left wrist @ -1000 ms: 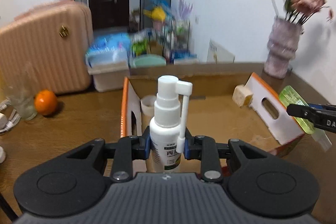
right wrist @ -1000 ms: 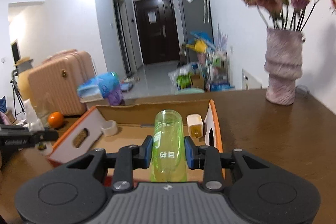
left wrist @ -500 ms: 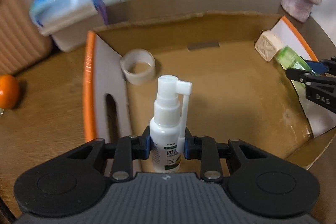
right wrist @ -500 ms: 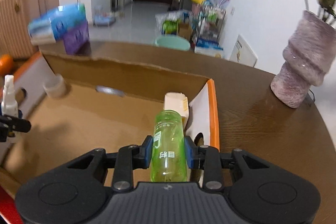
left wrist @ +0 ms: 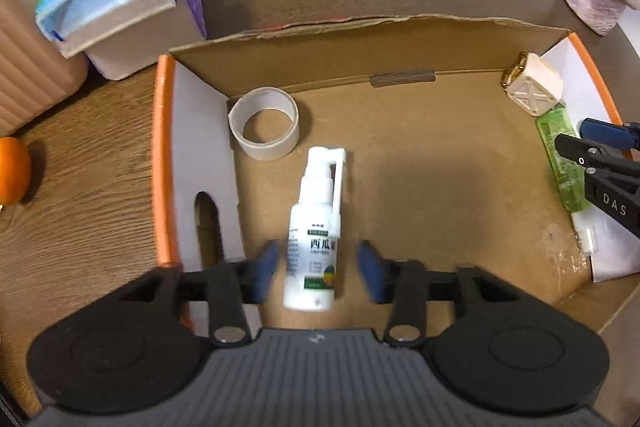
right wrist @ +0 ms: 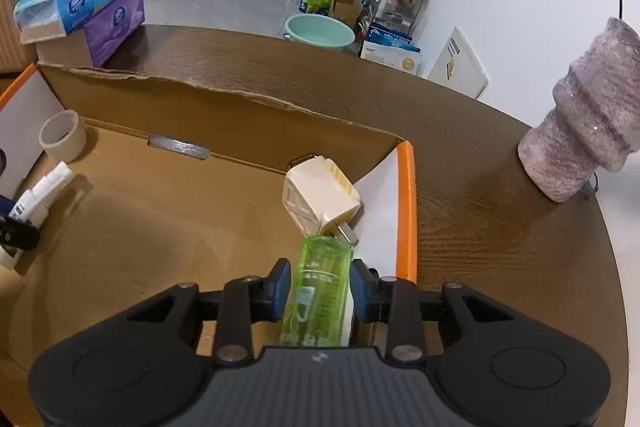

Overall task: Organize rigid objects
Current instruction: 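Carry spray bottle and green bottle into the box and open both tools, then lift both tools out of the box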

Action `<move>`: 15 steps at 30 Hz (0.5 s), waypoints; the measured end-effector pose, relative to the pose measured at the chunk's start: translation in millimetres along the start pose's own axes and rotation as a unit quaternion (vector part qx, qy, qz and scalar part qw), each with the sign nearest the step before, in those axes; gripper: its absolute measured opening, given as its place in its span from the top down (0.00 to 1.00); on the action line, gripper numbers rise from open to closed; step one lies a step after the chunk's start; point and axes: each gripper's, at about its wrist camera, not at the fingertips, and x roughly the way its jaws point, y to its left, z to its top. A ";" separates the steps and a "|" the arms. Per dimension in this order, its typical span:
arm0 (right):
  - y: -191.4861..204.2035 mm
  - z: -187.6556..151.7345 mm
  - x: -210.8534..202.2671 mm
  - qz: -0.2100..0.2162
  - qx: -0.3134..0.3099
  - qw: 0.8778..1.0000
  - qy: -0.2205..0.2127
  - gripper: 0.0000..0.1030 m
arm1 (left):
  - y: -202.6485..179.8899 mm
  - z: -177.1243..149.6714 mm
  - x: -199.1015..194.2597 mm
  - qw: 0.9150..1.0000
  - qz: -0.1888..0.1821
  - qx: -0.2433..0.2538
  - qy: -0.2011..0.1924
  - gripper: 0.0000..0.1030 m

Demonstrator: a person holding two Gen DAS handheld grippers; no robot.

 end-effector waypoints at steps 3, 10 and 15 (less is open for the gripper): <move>-5.8 0.7 -16.2 0.012 0.010 1.000 -0.001 0.68 | 2.8 -5.3 -22.0 1.000 0.008 0.002 -0.017 0.39; -11.9 -0.7 -77.9 0.024 0.025 0.999 -0.026 0.60 | 15.8 -26.1 -75.8 0.999 0.011 -0.018 -0.045 0.35; -8.7 -7.6 -130.4 0.018 0.017 0.998 -0.056 0.47 | 8.9 -48.2 -118.4 0.996 0.019 -0.018 -0.082 0.33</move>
